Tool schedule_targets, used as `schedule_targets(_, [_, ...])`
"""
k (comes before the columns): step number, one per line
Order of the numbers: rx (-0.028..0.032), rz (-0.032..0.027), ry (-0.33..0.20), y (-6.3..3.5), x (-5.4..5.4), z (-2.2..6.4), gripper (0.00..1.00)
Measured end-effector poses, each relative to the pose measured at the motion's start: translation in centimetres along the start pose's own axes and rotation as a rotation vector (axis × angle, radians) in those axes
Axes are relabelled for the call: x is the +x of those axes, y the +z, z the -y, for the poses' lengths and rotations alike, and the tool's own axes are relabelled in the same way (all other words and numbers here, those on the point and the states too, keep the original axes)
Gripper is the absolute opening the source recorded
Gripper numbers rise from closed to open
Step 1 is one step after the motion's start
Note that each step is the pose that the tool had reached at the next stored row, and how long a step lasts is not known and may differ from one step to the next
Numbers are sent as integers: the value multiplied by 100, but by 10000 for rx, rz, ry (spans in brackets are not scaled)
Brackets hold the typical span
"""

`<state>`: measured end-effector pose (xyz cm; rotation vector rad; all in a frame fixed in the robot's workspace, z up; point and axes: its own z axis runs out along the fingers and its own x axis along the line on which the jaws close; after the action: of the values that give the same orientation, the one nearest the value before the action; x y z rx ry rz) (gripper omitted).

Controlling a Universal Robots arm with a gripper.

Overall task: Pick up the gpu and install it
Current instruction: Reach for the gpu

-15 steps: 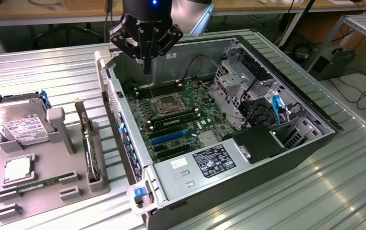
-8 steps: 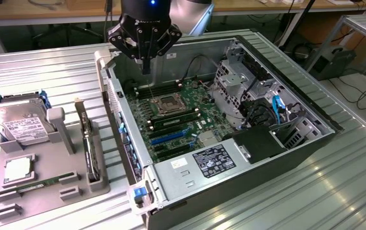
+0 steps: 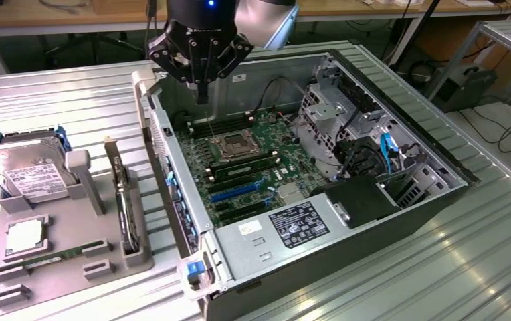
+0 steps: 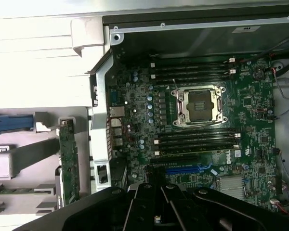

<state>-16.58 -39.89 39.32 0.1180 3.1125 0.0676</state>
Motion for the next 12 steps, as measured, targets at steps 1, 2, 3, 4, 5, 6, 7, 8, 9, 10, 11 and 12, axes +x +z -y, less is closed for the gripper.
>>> schedule_targets(1, [0, 0, 0, 0, 4, 0, 11])
schedule_targets(2, [0, -1, 0, 0, 7, 0, 11])
schedule_targets(3, [0, 0, 0, 0, 10, 1, 11])
schedule_targets(4, [0, 0, 0, 0, 12, 1, 11])
schedule_targets(5, [0, 0, 0, -1, 15, 1, 11])
schedule_targets(6, [-1, 0, 0, 0, 18, 1, 11])
schedule_targets(7, [0, 0, 0, -1, 20, 2, 11])
schedule_targets(8, [0, 0, 0, -1, 22, 2, 11])
schedule_targets(9, [0, 0, 0, -1, 25, 2, 11])
schedule_targets(10, [0, 0, 0, -1, 28, 2, 11])
schedule_targets(11, [0, 0, 0, -1, 31, 2, 11])
schedule_targets(12, [-1, 0, 0, -1, 33, 3, 11])
